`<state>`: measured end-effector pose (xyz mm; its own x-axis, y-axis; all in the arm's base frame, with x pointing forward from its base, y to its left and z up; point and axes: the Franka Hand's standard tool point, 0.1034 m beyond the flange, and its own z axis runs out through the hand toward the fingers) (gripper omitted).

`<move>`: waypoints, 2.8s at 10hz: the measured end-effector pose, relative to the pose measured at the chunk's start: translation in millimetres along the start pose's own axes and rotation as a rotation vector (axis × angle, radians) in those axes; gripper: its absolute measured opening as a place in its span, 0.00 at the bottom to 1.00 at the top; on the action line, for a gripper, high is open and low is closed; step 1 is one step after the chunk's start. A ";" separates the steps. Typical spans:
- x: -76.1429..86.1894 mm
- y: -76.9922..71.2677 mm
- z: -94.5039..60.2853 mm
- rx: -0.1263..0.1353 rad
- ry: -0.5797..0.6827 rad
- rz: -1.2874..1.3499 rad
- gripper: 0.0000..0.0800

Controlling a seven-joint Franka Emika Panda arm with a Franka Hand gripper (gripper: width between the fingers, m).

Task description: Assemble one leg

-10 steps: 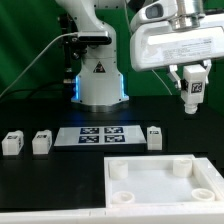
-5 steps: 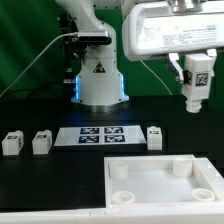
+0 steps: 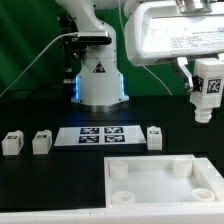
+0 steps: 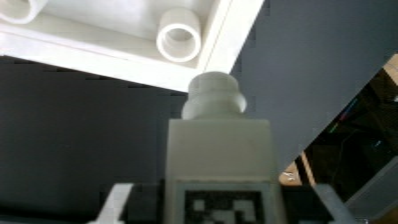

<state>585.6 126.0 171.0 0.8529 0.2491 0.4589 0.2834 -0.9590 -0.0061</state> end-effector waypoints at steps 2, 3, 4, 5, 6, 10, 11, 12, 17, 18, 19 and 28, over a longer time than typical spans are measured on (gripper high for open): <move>-1.6 0.4 1.8 0.000 -0.003 -0.001 0.36; -6.7 5.6 10.0 -0.005 0.019 -0.027 0.36; -10.7 10.5 25.6 -0.001 0.006 -0.025 0.36; -1.8 12.8 38.4 0.003 0.010 -0.019 0.36; 4.0 15.7 47.2 0.004 0.014 -0.019 0.36; 7.6 28.9 83.4 0.006 0.020 -0.024 0.36; 5.2 26.7 90.3 0.011 0.014 -0.024 0.36; 4.7 26.4 93.2 0.012 0.012 -0.024 0.36; -11.8 22.9 103.7 0.019 -0.013 -0.022 0.36; -15.1 20.7 108.3 0.021 -0.012 -0.023 0.36; -18.6 19.2 111.9 0.023 -0.016 -0.022 0.36; -17.4 20.1 113.3 0.010 0.042 -0.009 0.65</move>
Offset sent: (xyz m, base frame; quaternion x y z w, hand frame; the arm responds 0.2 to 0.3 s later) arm 0.0291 0.0033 -0.0338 0.0434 0.0307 -0.0054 0.9986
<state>626.2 117.6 62.2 0.8310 0.2520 0.4960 0.2959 -0.9552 -0.0103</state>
